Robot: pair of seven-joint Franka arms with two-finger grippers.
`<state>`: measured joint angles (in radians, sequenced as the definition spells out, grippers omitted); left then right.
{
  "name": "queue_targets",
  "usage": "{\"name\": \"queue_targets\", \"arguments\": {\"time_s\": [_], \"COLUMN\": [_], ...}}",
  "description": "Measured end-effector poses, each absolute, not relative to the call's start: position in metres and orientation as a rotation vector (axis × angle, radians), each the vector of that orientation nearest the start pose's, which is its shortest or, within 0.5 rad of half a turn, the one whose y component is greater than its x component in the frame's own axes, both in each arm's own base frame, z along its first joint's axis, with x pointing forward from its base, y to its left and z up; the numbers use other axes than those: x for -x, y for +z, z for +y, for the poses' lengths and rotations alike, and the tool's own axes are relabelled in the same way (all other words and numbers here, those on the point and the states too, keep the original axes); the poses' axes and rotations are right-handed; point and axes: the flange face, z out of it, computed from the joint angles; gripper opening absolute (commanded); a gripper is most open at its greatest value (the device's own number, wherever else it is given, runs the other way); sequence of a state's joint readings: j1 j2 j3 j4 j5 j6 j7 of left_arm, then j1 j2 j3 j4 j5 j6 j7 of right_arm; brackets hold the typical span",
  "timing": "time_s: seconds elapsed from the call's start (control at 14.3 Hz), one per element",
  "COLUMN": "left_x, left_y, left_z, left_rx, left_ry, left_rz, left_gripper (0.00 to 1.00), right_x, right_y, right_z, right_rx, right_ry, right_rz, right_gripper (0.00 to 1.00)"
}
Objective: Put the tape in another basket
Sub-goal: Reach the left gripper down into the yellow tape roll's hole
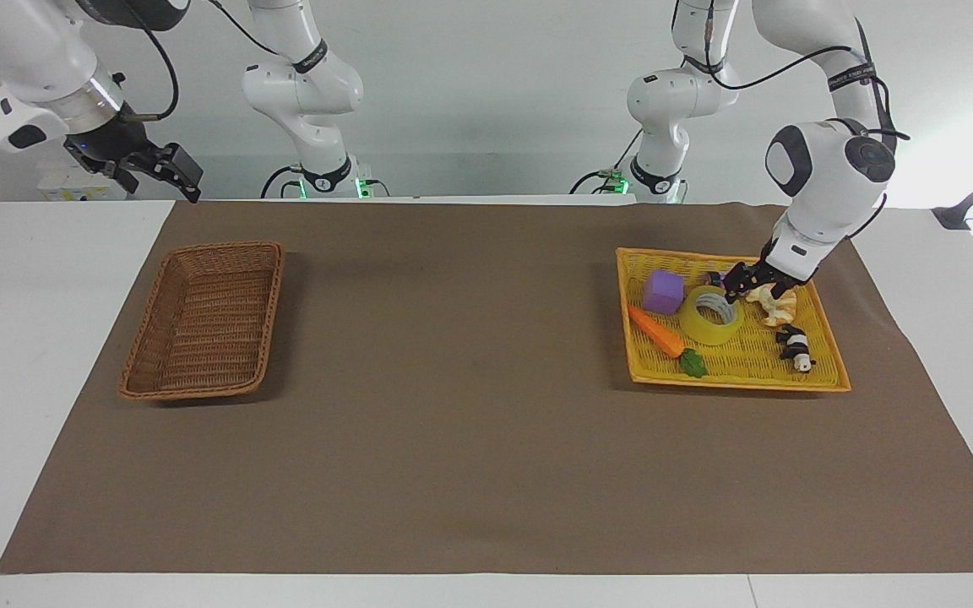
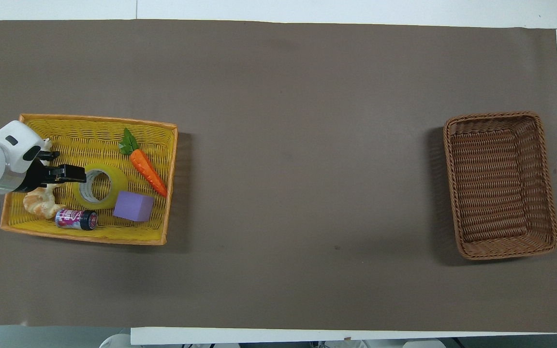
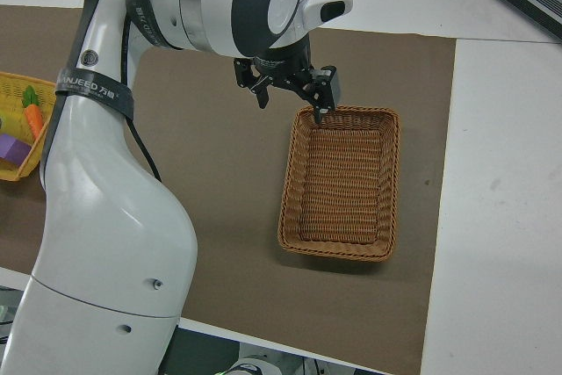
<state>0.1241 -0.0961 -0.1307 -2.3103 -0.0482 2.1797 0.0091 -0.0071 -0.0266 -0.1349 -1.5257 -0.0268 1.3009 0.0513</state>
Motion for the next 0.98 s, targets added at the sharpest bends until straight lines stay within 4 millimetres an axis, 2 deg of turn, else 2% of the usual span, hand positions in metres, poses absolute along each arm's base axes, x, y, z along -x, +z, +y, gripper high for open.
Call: {"name": "queue_targets", "arguments": {"time_s": [0.21, 0.49, 0.56, 0.63, 0.77, 0.84, 0.91, 0.98], "left_x": [-0.492, -0.482, -0.478, -0.475, -0.469, -0.467, -0.466, -0.465], "left_y": [0.369, 0.332, 0.325, 0.319, 0.312, 0.309, 0.307, 0.306], "left_z": [-0.004, -0.002, -0.002, -0.002, -0.003, -0.003, -0.003, -0.002], "left_rx": [3.169, 3.169, 3.169, 3.168, 3.168, 3.167, 3.167, 3.167], "left_ry": [0.040, 0.024, 0.031, 0.037, 0.059, 0.068, 0.072, 0.074], "left_rz": [-0.028, -0.035, -0.036, -0.036, -0.033, -0.033, -0.033, -0.036], "left_gripper": [0.99, 0.98, 0.92, 0.78, 0.55, 0.33, 0.00, 0.00], "right_x": [-0.511, -0.511, -0.511, -0.511, -0.511, -0.511, -0.511, -0.511], "right_y": [0.639, 0.639, 0.639, 0.639, 0.639, 0.639, 0.639, 0.639], "right_z": [-0.078, -0.078, -0.078, -0.078, -0.078, -0.078, -0.078, -0.078], "right_rx": [3.125, 3.125, 3.125, 3.125, 3.125, 3.125, 3.125, 3.125], "right_ry": [0.314, 0.314, 0.314, 0.314, 0.314, 0.314, 0.314, 0.314], "right_rz": [0.310, 0.310, 0.310, 0.310, 0.310, 0.310, 0.310, 0.310], "right_gripper": [1.00, 1.00, 1.00, 1.00, 1.00, 1.00, 1.00, 1.00]}}
